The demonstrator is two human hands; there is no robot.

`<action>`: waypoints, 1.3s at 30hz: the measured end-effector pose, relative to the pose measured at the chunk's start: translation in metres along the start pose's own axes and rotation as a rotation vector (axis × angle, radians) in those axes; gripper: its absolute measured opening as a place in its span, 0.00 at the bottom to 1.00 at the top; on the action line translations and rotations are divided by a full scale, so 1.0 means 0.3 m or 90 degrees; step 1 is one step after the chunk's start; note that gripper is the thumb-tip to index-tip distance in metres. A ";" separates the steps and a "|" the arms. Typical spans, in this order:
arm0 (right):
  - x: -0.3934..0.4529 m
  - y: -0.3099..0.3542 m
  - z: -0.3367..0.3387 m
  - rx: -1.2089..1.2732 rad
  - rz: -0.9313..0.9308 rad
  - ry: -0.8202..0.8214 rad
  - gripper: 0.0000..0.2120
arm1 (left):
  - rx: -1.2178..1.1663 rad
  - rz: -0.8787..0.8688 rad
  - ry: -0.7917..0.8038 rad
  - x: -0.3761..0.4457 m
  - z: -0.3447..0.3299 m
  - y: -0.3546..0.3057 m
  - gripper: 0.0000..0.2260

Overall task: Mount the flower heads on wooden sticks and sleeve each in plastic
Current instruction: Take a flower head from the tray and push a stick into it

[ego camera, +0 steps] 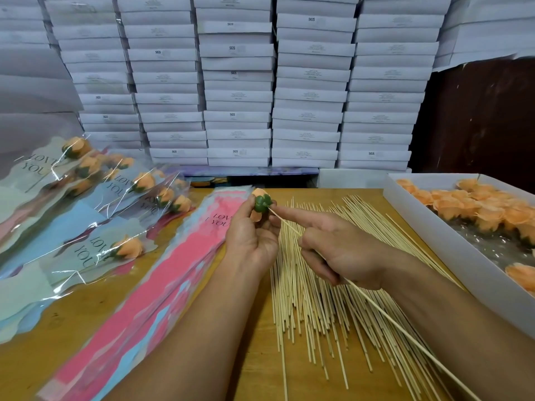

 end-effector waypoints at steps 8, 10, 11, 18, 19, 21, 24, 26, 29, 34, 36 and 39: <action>0.000 -0.004 0.000 0.002 0.000 -0.002 0.33 | 0.006 0.011 0.008 0.004 -0.001 -0.003 0.07; 0.000 0.000 0.000 -0.008 0.001 0.000 0.33 | 0.008 0.009 0.007 0.004 -0.002 -0.004 0.07; 0.000 0.002 -0.001 -0.011 0.000 -0.001 0.33 | 0.009 0.011 0.007 0.003 -0.002 -0.003 0.08; -0.001 0.003 -0.001 -0.016 0.000 -0.009 0.33 | 0.019 0.011 0.008 -0.001 -0.002 0.000 0.07; -0.001 0.002 -0.001 -0.017 -0.001 -0.010 0.33 | 0.022 0.012 0.007 -0.002 -0.002 0.000 0.07; -0.001 0.001 -0.002 -0.015 -0.004 -0.012 0.33 | 0.026 0.015 0.006 -0.004 -0.002 0.002 0.08; -0.002 0.004 -0.001 -0.014 -0.006 -0.012 0.33 | 0.038 0.011 0.000 -0.004 -0.002 0.002 0.09; -0.002 0.008 0.000 -0.017 -0.006 -0.012 0.32 | 0.052 0.001 -0.008 -0.004 -0.001 0.003 0.09; -0.002 0.009 -0.003 -0.021 -0.007 -0.021 0.31 | 0.078 -0.021 -0.018 -0.001 0.002 0.004 0.11; -0.002 0.004 -0.002 -0.045 -0.005 -0.027 0.31 | 0.154 -0.088 -0.045 0.019 0.011 0.004 0.20; 0.000 -0.001 0.001 -0.062 -0.002 -0.026 0.30 | 0.167 -0.107 -0.050 0.026 0.017 0.004 0.20; 0.002 -0.005 0.003 -0.077 0.010 -0.019 0.29 | 0.169 -0.119 -0.050 0.030 0.017 0.000 0.17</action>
Point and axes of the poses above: each hand's wrist, its own x-axis towards the middle knuckle, its own z-axis out of the back of the hand, y = z × x, the point moved 1 cm from there along x, towards the middle knuckle, and after that the axes turned 9 degrees about z, right-handed, at the moved point
